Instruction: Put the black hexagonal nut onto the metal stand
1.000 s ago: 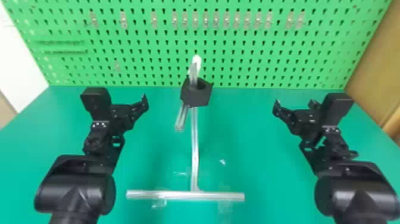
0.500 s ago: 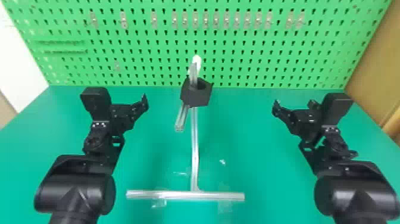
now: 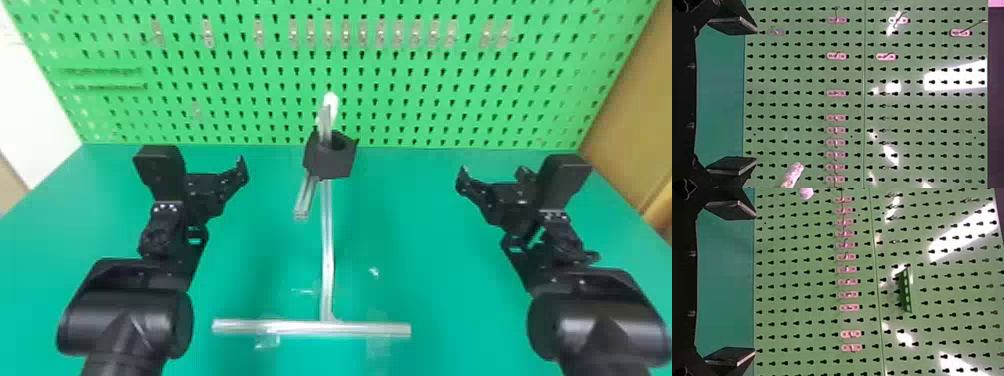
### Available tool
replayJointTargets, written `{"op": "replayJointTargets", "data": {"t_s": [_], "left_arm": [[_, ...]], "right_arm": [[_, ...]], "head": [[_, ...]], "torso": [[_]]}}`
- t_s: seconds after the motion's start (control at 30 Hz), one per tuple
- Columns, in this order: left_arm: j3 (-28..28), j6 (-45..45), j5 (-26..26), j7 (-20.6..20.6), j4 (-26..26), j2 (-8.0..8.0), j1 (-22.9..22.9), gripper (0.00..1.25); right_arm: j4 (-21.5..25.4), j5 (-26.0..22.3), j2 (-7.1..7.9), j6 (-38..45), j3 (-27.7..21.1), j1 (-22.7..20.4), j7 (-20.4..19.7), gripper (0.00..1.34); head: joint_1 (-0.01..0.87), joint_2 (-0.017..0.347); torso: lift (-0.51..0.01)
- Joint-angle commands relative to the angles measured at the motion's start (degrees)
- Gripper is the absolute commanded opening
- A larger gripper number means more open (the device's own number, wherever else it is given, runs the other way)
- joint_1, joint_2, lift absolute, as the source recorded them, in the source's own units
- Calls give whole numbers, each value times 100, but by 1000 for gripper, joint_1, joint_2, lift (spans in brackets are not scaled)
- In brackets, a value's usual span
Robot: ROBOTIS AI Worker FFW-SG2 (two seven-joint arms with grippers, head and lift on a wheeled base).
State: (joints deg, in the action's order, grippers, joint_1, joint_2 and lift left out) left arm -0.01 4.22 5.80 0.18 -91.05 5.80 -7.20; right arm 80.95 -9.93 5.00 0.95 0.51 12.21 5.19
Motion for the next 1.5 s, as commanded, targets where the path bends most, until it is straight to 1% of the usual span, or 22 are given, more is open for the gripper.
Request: {"op": "replayJointTargets", "data": {"t_s": [0.0, 0.5, 0.9, 1.47], "left_arm": [[-17, 0, 9, 0, 0, 0, -1, 1134], [-34, 0, 35, 0, 0, 0, 25, 1134], [-78, 0, 35, 0, 0, 0, 8, 1134], [-70, 0, 35, 0, 0, 0, 8, 1134]], "right_arm": [[0, 0, 1, 2, -25, 1, 0, 1252], [26, -9, -8, 2, -42, 1, 0, 1252], [97, 26, -34, -33, -148, -26, 0, 1249], [97, 18, -34, -33, -130, -34, -9, 1250]], "head": [[693, 81], [693, 81], [693, 81], [693, 81]], "torso": [[-1], [-1], [-1], [-1]]}}
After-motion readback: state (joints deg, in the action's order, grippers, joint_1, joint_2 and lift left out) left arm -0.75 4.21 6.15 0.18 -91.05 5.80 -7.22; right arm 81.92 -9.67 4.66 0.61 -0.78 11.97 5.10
